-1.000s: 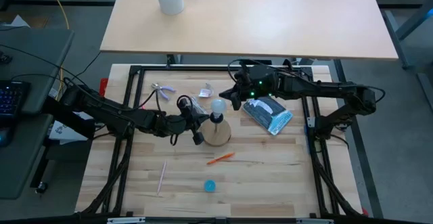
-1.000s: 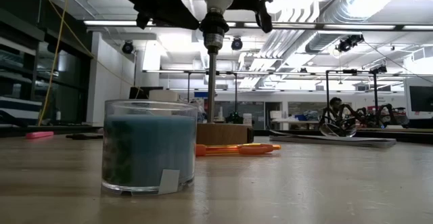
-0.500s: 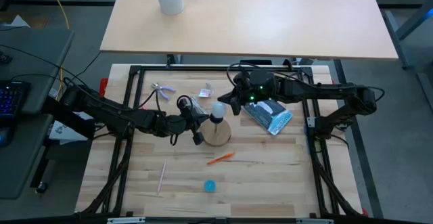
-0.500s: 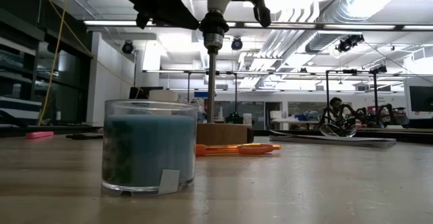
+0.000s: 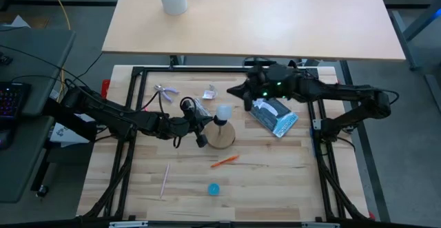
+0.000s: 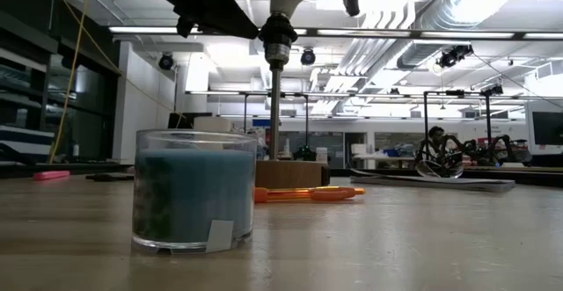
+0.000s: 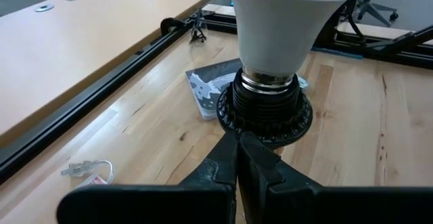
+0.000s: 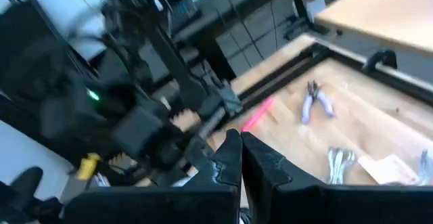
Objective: Screw lightbulb
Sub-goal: Insert the light bulb into the lamp
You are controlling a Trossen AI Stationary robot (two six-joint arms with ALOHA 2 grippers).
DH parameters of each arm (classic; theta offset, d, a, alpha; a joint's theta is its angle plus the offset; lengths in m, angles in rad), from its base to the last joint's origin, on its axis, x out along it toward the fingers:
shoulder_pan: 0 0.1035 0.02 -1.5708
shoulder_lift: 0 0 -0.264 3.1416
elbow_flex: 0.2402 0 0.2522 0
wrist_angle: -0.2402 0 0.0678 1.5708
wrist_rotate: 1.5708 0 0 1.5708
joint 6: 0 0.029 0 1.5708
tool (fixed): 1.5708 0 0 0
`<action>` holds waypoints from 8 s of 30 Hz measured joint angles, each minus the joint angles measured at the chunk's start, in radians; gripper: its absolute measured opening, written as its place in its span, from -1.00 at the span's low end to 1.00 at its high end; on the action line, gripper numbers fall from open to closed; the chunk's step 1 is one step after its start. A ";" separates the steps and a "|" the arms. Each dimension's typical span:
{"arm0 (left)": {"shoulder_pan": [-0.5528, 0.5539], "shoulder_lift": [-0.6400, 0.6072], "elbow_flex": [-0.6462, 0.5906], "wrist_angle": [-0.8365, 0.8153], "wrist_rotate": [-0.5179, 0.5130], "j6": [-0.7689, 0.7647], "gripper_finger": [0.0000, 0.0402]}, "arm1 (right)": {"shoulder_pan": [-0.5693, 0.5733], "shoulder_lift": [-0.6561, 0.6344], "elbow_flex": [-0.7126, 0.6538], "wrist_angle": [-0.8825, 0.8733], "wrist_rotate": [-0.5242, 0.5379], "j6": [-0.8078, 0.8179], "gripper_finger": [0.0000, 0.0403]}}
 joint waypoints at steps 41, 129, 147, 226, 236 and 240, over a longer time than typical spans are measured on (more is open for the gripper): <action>0.026 0.000 0.000 0.001 0.018 0.000 -1.00 | 0.224 0.039 0.062 -0.148 0.211 -0.021 -1.00; 0.002 -0.143 0.001 -0.033 0.051 0.196 -1.00 | 0.185 0.152 0.063 -0.073 0.188 0.320 -1.00; -0.024 -0.149 0.001 0.037 0.076 0.273 -0.93 | 0.183 0.146 0.065 -0.104 0.190 0.334 -1.00; 0.099 -0.271 0.001 -0.022 0.155 0.276 -1.00 | 0.235 0.149 0.061 -0.066 0.236 0.376 -1.00; -0.050 -0.232 0.001 -0.057 0.186 0.193 -1.00 | 0.226 0.149 0.061 -0.059 0.236 0.367 -1.00; -0.050 -0.156 0.000 0.004 0.181 0.200 -1.00 | 0.225 0.149 0.061 -0.057 0.241 0.367 -1.00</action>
